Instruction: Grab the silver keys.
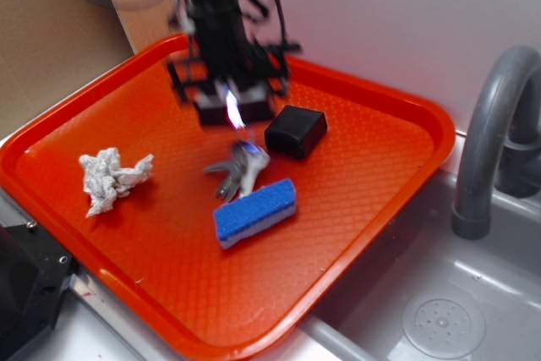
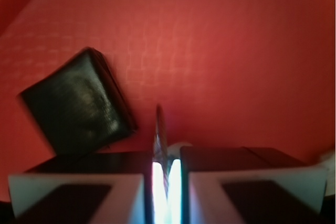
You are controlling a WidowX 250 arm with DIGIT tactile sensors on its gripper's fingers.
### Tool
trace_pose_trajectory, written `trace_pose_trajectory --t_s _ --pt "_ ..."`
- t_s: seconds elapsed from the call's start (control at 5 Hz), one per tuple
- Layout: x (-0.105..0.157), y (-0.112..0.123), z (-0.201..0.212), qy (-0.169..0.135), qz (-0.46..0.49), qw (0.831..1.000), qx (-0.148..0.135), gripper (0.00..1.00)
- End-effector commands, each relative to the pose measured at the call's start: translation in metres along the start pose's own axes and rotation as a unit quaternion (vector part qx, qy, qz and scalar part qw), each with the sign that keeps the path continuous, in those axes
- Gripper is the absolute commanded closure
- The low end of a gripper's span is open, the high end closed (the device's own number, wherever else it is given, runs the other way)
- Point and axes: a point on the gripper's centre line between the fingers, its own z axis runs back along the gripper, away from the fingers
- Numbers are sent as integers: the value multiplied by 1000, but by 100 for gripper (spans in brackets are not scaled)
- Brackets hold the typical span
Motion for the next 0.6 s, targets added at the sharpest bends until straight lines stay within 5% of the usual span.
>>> trace_pose_trajectory --t_s 0.0,0.2,0.4 --pt "21 17 126 -66 -236 970 -5 100" --pt "14 9 175 -46 -320 946 5 100" --pt "10 9 185 -50 -310 949 8 100"
